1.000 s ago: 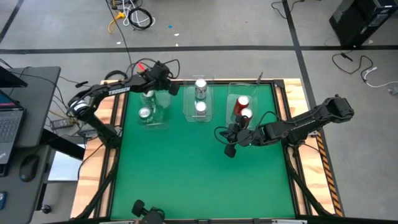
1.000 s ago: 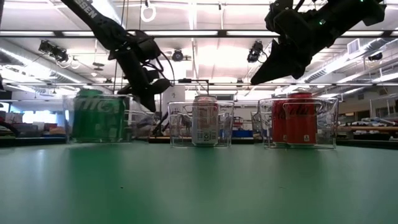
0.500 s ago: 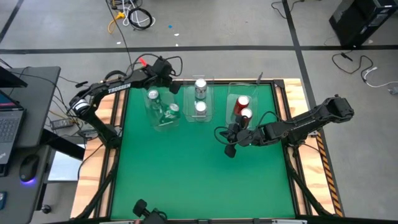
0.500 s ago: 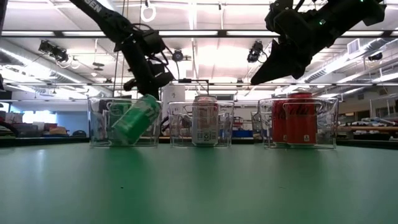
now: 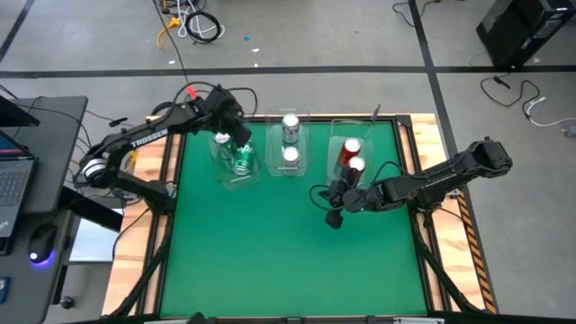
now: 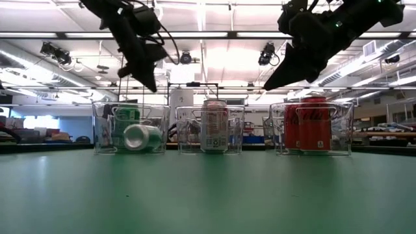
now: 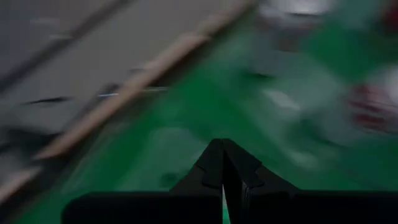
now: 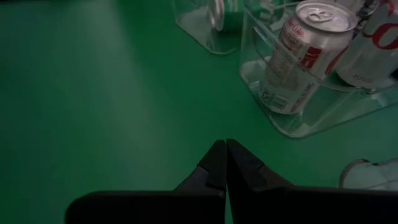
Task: Sort soda cans
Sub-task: Adjust the left transparent bin, then adjust the right green soda can on the left transparent bin
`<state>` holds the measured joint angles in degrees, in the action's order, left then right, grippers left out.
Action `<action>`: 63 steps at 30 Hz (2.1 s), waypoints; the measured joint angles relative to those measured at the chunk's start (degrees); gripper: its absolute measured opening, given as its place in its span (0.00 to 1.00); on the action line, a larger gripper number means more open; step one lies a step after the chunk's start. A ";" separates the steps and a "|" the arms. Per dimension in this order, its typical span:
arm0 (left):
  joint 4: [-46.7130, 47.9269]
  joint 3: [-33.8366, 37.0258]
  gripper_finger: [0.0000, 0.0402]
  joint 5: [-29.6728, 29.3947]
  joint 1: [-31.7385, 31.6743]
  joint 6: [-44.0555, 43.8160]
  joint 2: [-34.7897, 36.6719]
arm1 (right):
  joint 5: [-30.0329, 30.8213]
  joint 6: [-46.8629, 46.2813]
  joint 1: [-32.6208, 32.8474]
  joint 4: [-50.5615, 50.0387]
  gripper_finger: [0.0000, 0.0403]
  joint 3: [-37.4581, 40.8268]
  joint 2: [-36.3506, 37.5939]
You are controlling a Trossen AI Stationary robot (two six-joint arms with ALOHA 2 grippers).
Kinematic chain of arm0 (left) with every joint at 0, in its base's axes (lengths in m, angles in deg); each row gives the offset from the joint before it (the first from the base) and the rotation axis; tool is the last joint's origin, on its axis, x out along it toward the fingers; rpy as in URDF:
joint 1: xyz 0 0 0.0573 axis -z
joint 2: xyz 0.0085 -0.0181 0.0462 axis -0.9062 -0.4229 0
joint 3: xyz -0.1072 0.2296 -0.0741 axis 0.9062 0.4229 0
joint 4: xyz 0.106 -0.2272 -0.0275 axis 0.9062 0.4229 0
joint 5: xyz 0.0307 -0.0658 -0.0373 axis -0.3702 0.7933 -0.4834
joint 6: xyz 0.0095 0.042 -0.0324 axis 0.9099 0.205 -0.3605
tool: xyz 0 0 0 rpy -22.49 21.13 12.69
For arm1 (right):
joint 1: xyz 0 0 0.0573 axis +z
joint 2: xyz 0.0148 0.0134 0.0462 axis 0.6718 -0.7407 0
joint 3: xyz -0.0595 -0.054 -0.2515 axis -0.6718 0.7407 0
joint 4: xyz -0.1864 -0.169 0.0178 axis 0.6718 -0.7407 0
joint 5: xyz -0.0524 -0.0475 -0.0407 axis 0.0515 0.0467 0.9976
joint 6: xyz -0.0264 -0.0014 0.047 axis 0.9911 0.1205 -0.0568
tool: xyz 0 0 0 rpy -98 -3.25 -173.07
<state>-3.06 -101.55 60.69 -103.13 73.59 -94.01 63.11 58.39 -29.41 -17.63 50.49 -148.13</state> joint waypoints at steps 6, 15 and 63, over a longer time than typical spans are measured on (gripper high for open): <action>2.25 -0.02 0.00 13.73 4.11 0.21 0.19 | -1.55 -0.12 0.11 0.37 0.00 0.00 0.00; 12.69 0.00 0.00 -0.43 14.24 -13.58 0.08 | -3.16 -0.18 0.31 1.41 0.00 0.00 0.00; 19.17 1.26 0.00 -9.56 35.06 2.29 -2.40 | -20.47 15.56 -18.04 1.78 0.00 -26.42 -7.23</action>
<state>16.11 -100.29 51.13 -68.06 75.88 -96.41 42.64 73.95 -47.45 -15.85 24.07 -155.35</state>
